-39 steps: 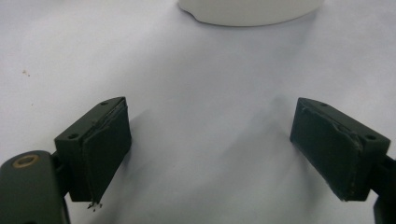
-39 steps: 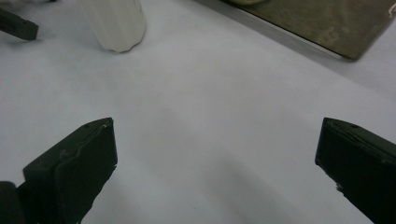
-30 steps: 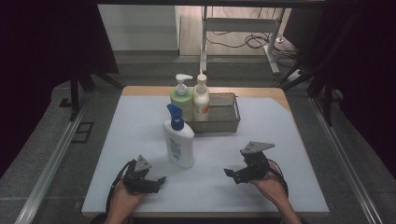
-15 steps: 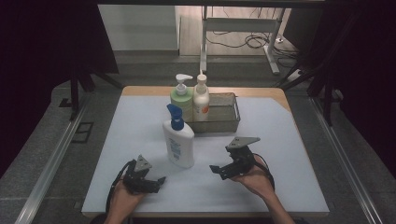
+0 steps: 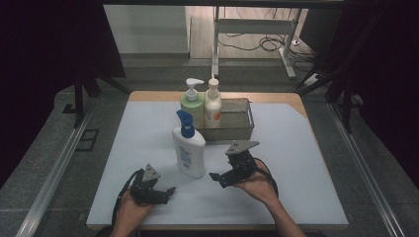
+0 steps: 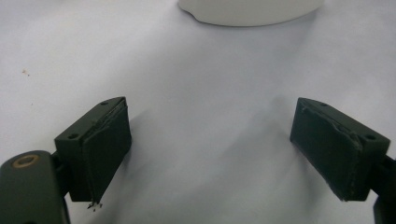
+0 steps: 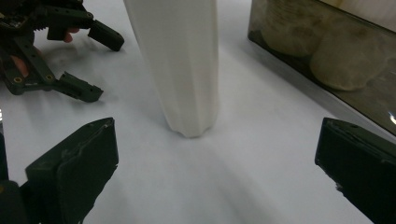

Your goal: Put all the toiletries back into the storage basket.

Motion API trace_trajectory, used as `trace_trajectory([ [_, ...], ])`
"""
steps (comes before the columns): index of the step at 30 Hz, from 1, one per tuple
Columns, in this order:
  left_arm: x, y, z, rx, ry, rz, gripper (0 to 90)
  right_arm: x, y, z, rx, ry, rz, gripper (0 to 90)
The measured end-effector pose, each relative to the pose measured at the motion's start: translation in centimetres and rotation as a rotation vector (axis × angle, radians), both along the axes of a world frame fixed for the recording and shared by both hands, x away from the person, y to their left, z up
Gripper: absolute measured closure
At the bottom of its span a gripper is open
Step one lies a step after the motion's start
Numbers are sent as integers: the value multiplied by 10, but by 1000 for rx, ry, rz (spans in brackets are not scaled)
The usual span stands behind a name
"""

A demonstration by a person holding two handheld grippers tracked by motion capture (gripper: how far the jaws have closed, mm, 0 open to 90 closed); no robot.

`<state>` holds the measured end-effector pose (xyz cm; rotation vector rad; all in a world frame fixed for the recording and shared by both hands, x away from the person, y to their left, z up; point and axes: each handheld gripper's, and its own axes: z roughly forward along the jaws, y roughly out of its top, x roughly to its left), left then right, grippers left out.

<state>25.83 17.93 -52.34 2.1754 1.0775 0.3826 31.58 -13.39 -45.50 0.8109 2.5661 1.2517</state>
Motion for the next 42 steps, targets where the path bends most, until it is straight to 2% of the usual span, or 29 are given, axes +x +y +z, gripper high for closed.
trace_trajectory([
  [10, 0, 0, 0, 0, 0, 0, 122, 9, 22, 0, 37, 17, 31, 0],
  [16, 0, 0, 0, -1, 0, 1, 123, 12, 34, 0, 44, -16, 43, 0],
  [23, 0, 0, 0, 2, 1, -2, 123, 16, 47, 3, 55, -21, 56, 0],
  [32, 0, 0, 0, 0, 0, -1, 122, 18, 63, 11, 53, -36, 63, 0],
  [42, 0, 0, 0, -3, -1, 1, 122, 24, 75, 13, 44, -45, 50, 0],
])
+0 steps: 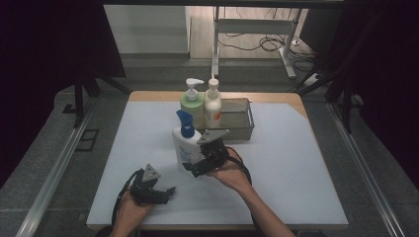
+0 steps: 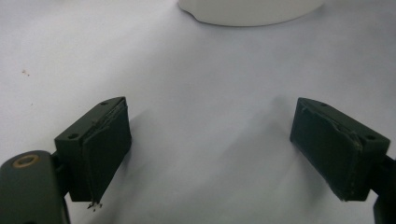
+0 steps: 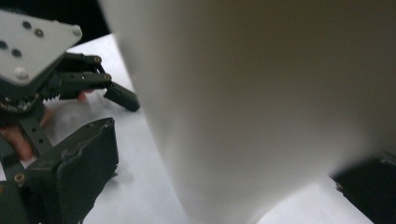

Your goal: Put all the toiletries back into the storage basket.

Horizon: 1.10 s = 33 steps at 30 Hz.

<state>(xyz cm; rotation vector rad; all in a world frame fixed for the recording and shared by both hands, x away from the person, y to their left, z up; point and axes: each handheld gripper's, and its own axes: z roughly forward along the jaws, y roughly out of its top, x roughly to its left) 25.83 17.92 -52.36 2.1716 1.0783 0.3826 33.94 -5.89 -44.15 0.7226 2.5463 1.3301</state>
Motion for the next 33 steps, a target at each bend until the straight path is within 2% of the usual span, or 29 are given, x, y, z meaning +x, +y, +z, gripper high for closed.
trace_trajectory([
  [5, 0, 0, 0, 3, 0, -2, 123, 1, 5, 4, -18, -26, -21, 34],
  [15, 0, 0, 0, 5, 3, -4, 123, 1, 7, 7, -10, -52, -44, 153],
  [18, 0, 0, 0, 6, 3, -4, 123, 1, 7, 9, -17, -64, -38, 267],
  [21, 0, 0, 0, 4, 3, -2, 122, 1, 8, 12, -22, -54, -22, 374],
  [23, 0, 0, 0, 4, 2, -2, 122, -1, 10, 14, -43, -66, -20, 379],
  [33, 0, 0, 0, 3, 2, -1, 123, -9, 9, 17, -75, -76, -35, 403],
])
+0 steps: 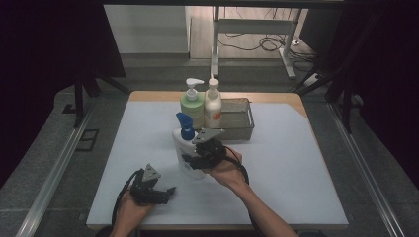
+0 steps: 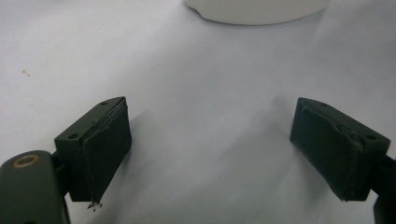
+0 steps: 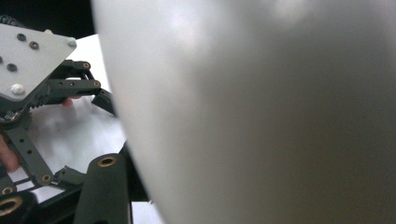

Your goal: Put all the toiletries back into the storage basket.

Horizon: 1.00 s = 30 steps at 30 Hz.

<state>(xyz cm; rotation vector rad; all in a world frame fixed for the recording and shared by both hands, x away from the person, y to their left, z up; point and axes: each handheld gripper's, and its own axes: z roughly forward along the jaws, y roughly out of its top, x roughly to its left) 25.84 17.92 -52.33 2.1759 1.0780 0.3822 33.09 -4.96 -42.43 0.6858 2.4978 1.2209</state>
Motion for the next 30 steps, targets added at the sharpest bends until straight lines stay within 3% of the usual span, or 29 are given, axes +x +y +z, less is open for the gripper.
trace_trajectory([
  [12, 0, 0, 0, 0, 1, 0, 123, -5, -9, 12, 28, 33, 6, 409],
  [30, 0, 0, 0, 0, 1, -1, 122, -1, -45, 32, 50, 28, -67, 414],
])
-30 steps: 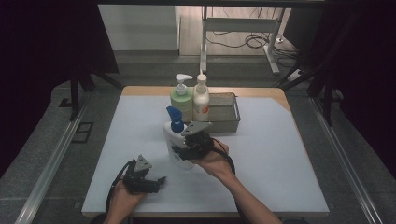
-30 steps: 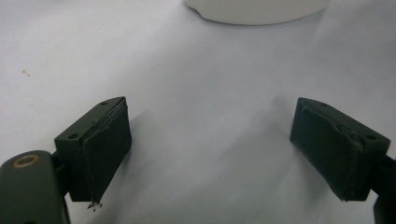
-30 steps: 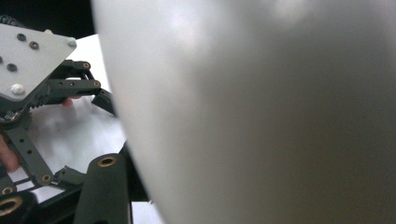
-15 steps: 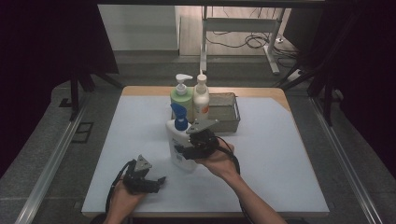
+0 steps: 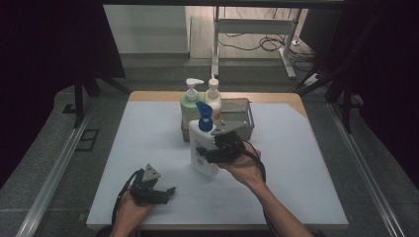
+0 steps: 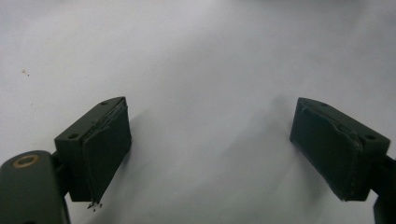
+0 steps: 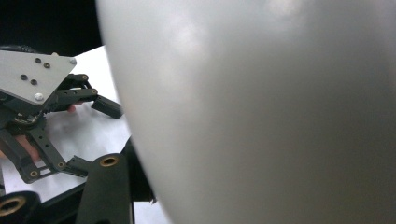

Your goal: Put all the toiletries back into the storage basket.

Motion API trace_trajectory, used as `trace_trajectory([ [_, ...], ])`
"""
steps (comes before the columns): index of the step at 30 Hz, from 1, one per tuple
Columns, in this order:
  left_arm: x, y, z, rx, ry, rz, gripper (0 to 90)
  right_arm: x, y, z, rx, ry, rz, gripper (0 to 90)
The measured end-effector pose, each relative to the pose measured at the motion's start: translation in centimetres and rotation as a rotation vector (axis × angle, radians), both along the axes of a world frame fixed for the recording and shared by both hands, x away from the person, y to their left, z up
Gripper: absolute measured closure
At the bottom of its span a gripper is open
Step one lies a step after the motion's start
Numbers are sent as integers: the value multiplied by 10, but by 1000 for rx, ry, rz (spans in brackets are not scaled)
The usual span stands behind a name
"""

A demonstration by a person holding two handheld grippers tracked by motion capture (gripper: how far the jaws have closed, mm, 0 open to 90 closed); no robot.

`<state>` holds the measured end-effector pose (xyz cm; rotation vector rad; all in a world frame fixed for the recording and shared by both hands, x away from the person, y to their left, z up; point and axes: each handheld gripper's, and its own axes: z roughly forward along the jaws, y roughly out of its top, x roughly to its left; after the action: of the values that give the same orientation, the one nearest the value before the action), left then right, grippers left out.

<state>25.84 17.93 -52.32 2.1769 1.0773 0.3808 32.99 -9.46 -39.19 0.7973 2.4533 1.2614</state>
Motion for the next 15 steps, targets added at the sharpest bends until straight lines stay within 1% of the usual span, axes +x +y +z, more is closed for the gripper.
trace_trajectory([
  [9, 0, 0, 0, 0, 0, 0, 122, 2, -19, 11, 14, -10, -37, 415],
  [15, 0, 0, 0, 1, 0, 0, 122, 6, -36, 18, 17, -15, -75, 416],
])
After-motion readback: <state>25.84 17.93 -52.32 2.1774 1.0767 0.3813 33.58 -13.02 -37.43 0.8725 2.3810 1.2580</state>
